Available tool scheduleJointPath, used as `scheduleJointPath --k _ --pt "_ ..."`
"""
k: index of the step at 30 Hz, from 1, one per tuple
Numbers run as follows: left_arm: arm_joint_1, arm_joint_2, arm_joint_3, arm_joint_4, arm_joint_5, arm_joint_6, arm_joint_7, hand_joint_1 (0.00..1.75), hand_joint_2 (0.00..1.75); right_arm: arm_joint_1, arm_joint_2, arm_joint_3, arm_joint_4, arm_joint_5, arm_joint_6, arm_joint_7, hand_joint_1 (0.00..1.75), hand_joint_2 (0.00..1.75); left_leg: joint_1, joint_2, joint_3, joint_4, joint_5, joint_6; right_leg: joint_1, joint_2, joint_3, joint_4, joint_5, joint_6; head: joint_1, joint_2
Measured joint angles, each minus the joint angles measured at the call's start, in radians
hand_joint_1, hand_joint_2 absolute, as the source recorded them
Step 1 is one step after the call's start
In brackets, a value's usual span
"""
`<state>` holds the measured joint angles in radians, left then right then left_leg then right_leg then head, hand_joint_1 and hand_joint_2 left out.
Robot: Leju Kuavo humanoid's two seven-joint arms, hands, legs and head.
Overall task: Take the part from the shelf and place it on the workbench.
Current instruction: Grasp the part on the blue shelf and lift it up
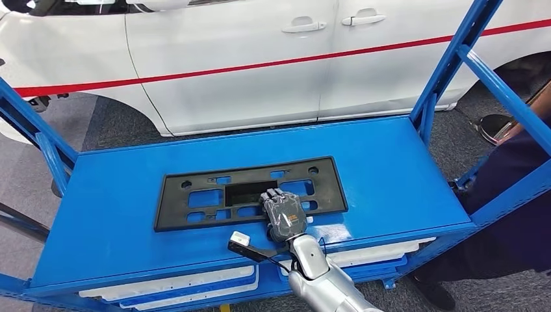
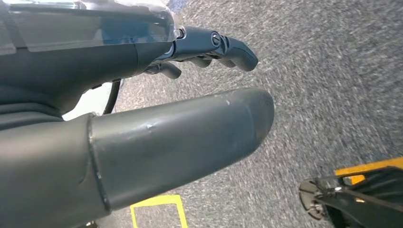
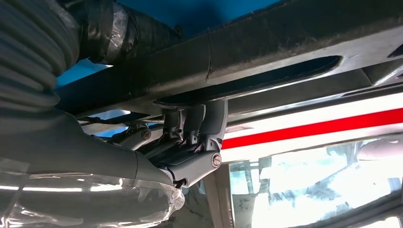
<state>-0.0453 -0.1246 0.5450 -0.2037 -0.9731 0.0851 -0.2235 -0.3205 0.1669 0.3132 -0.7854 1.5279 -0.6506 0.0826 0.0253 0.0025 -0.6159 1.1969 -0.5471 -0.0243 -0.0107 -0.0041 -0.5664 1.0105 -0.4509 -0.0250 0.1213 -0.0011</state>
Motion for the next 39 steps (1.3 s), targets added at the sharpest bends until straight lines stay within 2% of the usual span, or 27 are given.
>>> scheduleJointPath --k 2,3,6,8,9,11,12,13,14,15,17,18,19,20,22,23,25,27,28,29,30,31,33,34,37,39 --pt "0.0 0.001 0.001 0.0 0.0 0.0 0.0 0.0 0.0 -0.006 0.0 0.0 0.004 -0.003 0.0 0.0 1.75 1.75 0.001 -0.001 0.066 -0.133 0.047 0.001 0.001 0.003 -0.002 0.008 -0.002 0.01 0.0 0.0" --pt "0.0 0.001 0.001 0.0 0.0 0.0 0.0 0.0 0.0 -0.009 0.0 0.0 0.006 -0.004 0.0 0.0 1.75 1.75 0.001 -0.002 0.081 -0.167 0.054 0.006 0.003 0.005 -0.004 0.011 -0.003 0.017 0.0 0.0" --pt "0.0 0.0 0.001 0.0 0.0 0.0 -0.001 0.0 0.0 -0.012 -0.001 0.0 0.008 -0.012 0.0 0.0 1.75 1.75 -0.003 -0.004 0.084 -0.179 0.057 0.028 0.006 0.01 -0.005 0.01 0.0 0.034 0.0 0.0" --pt "-0.001 0.0 0.003 0.0 -0.001 0.0 -0.001 0.0 0.0 -0.012 -0.002 0.0 0.008 -0.022 0.001 -0.005 1.75 1.75 -0.002 0.0 0.085 -0.184 0.066 0.043 0.003 0.01 -0.016 0.036 -0.022 0.044 0.0 0.0" --pt "-0.001 0.0 0.004 0.0 -0.003 0.0 -0.002 0.0 0.0 -0.011 -0.002 0.0 0.008 -0.028 0.002 -0.009 1.75 1.75 -0.001 0.002 0.084 -0.186 0.07 0.049 0.002 0.009 -0.034 0.077 -0.05 0.048 0.001 0.0" --pt "-0.001 0.0 0.01 0.0 -0.007 0.0 -0.002 0.0 0.0 -0.008 -0.004 0.0 0.004 -0.038 0.007 -0.017 1.75 1.75 -0.003 0.005 0.079 -0.186 0.073 0.055 0.001 0.008 -0.094 0.206 -0.119 0.052 0.001 0.0" --pt "0.0 0.0 0.012 0.0 -0.008 0.0 -0.002 0.0 0.0 -0.004 -0.005 0.0 0.001 -0.041 0.01 -0.019 1.75 1.75 -0.004 0.006 0.076 -0.186 0.074 0.055 0.0 0.008 -0.121 0.264 -0.14 0.053 0.001 0.0" --pt "0.001 0.0 0.014 0.0 -0.008 0.0 -0.002 0.0 0.0 -0.001 -0.006 0.0 -0.004 -0.044 0.012 -0.02 1.75 1.75 -0.005 0.006 0.076 -0.186 0.074 0.056 0.001 0.008 -0.135 0.293 -0.143 0.052 0.001 0.0" --pt "0.001 0.0 0.015 0.0 -0.009 0.0 -0.002 0.0 0.0 0.003 -0.007 0.0 -0.01 -0.051 0.014 -0.025 1.75 1.75 -0.006 0.006 0.076 -0.185 0.073 0.055 0.001 0.008 -0.13 0.283 -0.125 0.049 0.001 0.0" --pt "0.001 -0.001 0.016 0.0 -0.009 0.0 -0.002 0.0 0.0 0.007 -0.007 0.0 -0.02 -0.07 0.014 -0.039 1.75 1.75 -0.006 0.005 0.078 -0.185 0.073 0.055 0.002 0.008 -0.107 0.235 -0.093 0.044 0.001 0.0" --pt "0.001 -0.003 0.021 0.0 -0.01 0.001 -0.004 0.0 0.0 0.015 -0.007 0.0 -0.048 -0.16 0.013 -0.108 1.75 1.75 -0.008 0.004 0.081 -0.185 0.07 0.05 0.01 0.009 -0.037 0.092 -0.028 0.028 0.0 0.0" --pt "0.001 -0.005 0.025 0.0 -0.01 0.002 -0.006 0.0 0.0 0.022 -0.005 0.001 -0.073 -0.243 0.014 -0.168 1.75 1.75 -0.007 0.004 0.082 -0.185 0.068 0.046 0.014 0.009 -0.012 0.04 -0.011 0.022 0.001 0.0" --pt "0.0 -0.006 0.031 0.0 -0.01 0.004 -0.007 0.0 0.0 0.032 -0.002 0.002 -0.109 -0.348 0.019 -0.239 1.75 1.75 -0.006 0.005 0.083 -0.185 0.066 0.04 0.019 0.009 0.0 0.012 -0.006 0.017 0.001 0.0" --pt "0.0 -0.008 0.037 0.0 -0.01 0.006 -0.009 0.0 0.0 0.045 0.002 0.004 -0.154 -0.467 0.027 -0.314 1.75 1.75 -0.005 0.006 0.085 -0.186 0.065 0.034 0.023 0.009 0.003 0.007 -0.009 0.014 0.001 0.0" --pt "-0.001 -0.008 0.048 0.0 -0.012 0.009 -0.012 0.0 0.0 0.08 0.018 0.015 -0.283 -0.731 0.045 -0.445 1.75 1.75 -0.003 0.008 0.09 -0.186 0.059 0.02 0.021 0.009 0.01 -0.004 -0.005 0.005 0.001 0.0" --pt "-0.001 -0.008 0.054 0.0 -0.014 0.01 -0.012 0.0 0.0 0.104 0.025 0.027 -0.364 -0.85 0.055 -0.488 1.75 1.75 -0.003 0.007 0.086 -0.172 0.046 0.015 0.017 0.008 0.014 -0.011 -0.003 0.001 0.0 0.0" --pt "-0.001 -0.01 0.066 0.0 -0.018 0.013 -0.012 0.0 0.0 0.167 0.032 0.065 -0.559 -1.055 0.076 -0.538 1.75 1.75 -0.002 0.005 0.046 -0.083 -0.014 0.006 0.009 0.001 0.015 -0.019 0.002 -0.005 -0.001 0.0" --pt "0.0 -0.011 0.079 0.0 -0.02 0.017 -0.011 0.0 0.0 0.223 0.026 0.108 -0.738 -1.16 0.089 -0.563 1.75 1.75 0.0 0.005 -0.018 0.042 -0.076 -0.001 0.007 -0.004 0.004 -0.014 0.001 -0.008 -0.002 0.0" --pt "0.001 -0.011 0.085 0.0 -0.02 0.018 -0.01 0.0 0.0 0.239 0.021 0.127 -0.816 -1.18 0.089 -0.575 1.75 1.75 0.0 0.005 -0.036 0.078 -0.084 -0.003 0.007 -0.004 0.0 -0.011 0.0 -0.008 -0.002 0.0" --pt "0.002 -0.011 0.092 0.0 -0.018 0.02 -0.009 0.0 0.0 0.25 0.014 0.143 -0.885 -1.186 0.087 -0.587 1.75 1.75 0.0 0.005 -0.037 0.078 -0.071 -0.004 0.007 -0.004 -0.003 -0.008 -0.001 -0.008 -0.002 0.0" --pt "0.003 -0.011 0.099 0.0 -0.015 0.022 -0.008 0.0 0.0 0.259 0.007 0.157 -0.949 -1.187 0.083 -0.598 1.75 1.75 0.0 0.006 -0.018 0.039 -0.038 -0.002 0.007 -0.003 -0.003 -0.004 -0.004 -0.006 -0.002 0.0" --pt "0.003 -0.011 0.105 0.0 -0.012 0.023 -0.009 0.0 0.0 0.268 0.0 0.168 -1.004 -1.186 0.079 -0.605 1.75 1.75 0.0 0.006 0.014 -0.029 0.003 0.001 0.007 -0.003 -0.002 -0.001 -0.007 -0.004 -0.002 0.0" --pt "0.003 -0.012 0.116 0.0 -0.008 0.025 -0.009 0.0 0.0 0.283 -0.014 0.186 -1.089 -1.186 0.074 -0.614 1.75 1.75 -0.005 0.005 0.069 -0.148 0.053 0.01 0.01 -0.003 -0.002 0.008 -0.014 0.003 -0.002 0.0" --pt "0.003 -0.012 0.12 0.0 -0.008 0.025 -0.009 0.0 0.0 0.289 -0.019 0.194 -1.121 -1.187 0.073 -0.617 1.75 1.75 -0.008 0.005 0.079 -0.175 0.058 0.015 0.011 -0.003 -0.005 0.011 -0.014 0.007 -0.001 0.0" --pt "0.002 -0.017 0.128 0.0 -0.008 0.026 -0.01 0.0 0.0 0.303 -0.034 0.207 -1.186 -1.191 0.069 -0.626 1.75 1.75 -0.01 0.005 0.079 -0.187 0.059 0.03 0.01 -0.002 -0.011 0.015 -0.014 0.021 -0.001 0.0" --pt "0.002 -0.02 0.133 0.0 -0.008 0.027 -0.01 0.0 0.0 0.307 -0.042 0.209 -1.215 -1.194 0.068 -0.628 1.75 1.75 -0.005 0.006 0.082 -0.195 0.065 0.044 0.009 0.0 -0.026 0.053 -0.042 0.03 -0.001 0.0"
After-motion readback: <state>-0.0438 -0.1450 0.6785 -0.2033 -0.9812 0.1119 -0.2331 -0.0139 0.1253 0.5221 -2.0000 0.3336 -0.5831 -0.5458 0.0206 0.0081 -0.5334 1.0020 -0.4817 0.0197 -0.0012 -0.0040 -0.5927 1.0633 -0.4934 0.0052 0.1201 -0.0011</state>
